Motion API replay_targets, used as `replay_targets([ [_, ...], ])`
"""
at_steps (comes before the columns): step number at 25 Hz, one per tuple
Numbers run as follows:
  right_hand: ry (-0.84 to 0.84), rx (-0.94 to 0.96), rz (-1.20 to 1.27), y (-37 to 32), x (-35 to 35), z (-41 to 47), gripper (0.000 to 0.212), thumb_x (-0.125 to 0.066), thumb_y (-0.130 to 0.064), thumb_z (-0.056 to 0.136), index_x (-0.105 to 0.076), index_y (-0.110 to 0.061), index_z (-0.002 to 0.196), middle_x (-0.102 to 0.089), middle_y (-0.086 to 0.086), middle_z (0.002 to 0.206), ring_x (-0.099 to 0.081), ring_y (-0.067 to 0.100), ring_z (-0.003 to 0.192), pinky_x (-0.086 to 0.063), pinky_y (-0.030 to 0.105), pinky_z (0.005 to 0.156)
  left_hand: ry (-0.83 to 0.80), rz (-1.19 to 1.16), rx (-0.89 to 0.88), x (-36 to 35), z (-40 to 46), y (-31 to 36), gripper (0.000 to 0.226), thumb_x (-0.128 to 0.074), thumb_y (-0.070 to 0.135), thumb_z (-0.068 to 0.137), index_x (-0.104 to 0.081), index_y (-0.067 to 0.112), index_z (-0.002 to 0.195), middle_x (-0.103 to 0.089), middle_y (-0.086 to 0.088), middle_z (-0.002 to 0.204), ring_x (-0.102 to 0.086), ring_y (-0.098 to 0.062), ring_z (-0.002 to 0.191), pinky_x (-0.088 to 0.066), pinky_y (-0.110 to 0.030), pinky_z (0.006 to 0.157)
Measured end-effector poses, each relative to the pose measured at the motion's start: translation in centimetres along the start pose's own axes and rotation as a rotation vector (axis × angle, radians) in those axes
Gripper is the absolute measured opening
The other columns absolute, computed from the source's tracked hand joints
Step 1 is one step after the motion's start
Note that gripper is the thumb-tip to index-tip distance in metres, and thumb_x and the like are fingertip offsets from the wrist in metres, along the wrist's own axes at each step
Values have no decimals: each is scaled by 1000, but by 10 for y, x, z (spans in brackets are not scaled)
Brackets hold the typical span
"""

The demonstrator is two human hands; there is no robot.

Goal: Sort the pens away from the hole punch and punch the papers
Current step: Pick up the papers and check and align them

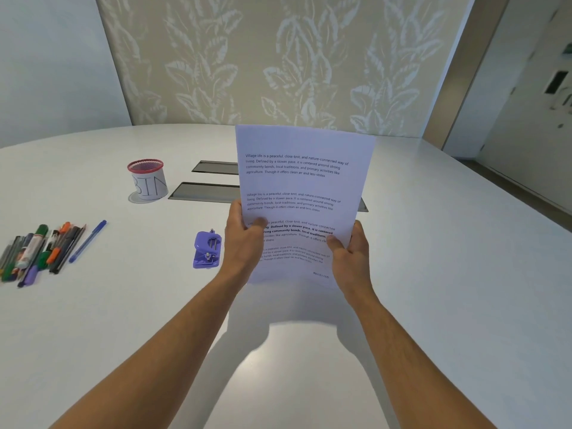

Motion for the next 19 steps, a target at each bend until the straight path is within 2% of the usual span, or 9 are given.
replay_targets([
  [3, 17, 6, -3, -5, 0, 6, 24, -51, -3, 97, -52, -23, 110, -63, -7, 105, -62, 7, 92, -47, 12, 66, 13, 19, -19, 3, 5, 5, 23, -48, 0, 91, -46, 16, 107, -62, -1, 103, -62, -16, 88, -49, -24, 60],
  [6, 12, -9, 3, 2, -4, 1, 31, -51, -2, 96, -53, -32, 105, -64, -10, 105, -63, 6, 96, -47, 10, 70, 9, 29, -4, 4, 3, -2, 23, -48, -1, 91, -46, 16, 107, -61, -1, 103, -61, -16, 89, -50, -24, 62],
  [8, -4, -44, 0, 12, -6, -9, 32, -51, -2, 96, -52, -33, 103, -62, -13, 105, -62, 5, 97, -47, 6, 67, -1, 40, 17, 5, -1, -13, 24, -48, -2, 91, -48, 17, 105, -61, -3, 105, -61, -20, 95, -51, -26, 66],
  [10, 0, -46, -7, 15, -6, -10, 29, -50, 0, 96, -52, -27, 106, -62, -11, 103, -61, 6, 94, -46, 5, 63, -2, 41, 13, 6, 1, -16, 24, -48, -2, 91, -48, 18, 104, -61, -5, 107, -61, -24, 97, -51, -27, 66],
  [14, 27, -57, 7, 18, -5, -4, 25, -50, -2, 96, -52, -20, 114, -63, -5, 108, -63, 11, 97, -50, 11, 64, -15, 46, -18, 4, 5, -10, 25, -48, -2, 93, -47, 18, 107, -60, -5, 108, -61, -20, 94, -52, -24, 63],
  [19, 22, -94, -11, 34, -7, -12, 28, -53, 3, 94, -53, -15, 116, -64, 0, 112, -63, 14, 100, -48, 6, 67, -50, 44, 1, 2, -2, -26, 24, -52, 7, 85, -47, 20, 105, -60, -2, 101, -61, -22, 93, -57, -29, 66],
])
Point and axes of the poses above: each hand's wrist, its own z-axis towards the middle knuckle, its own x-axis out of the back of the hand, y = z × x, the point moved 7 cm from there along z, towards the middle knuckle
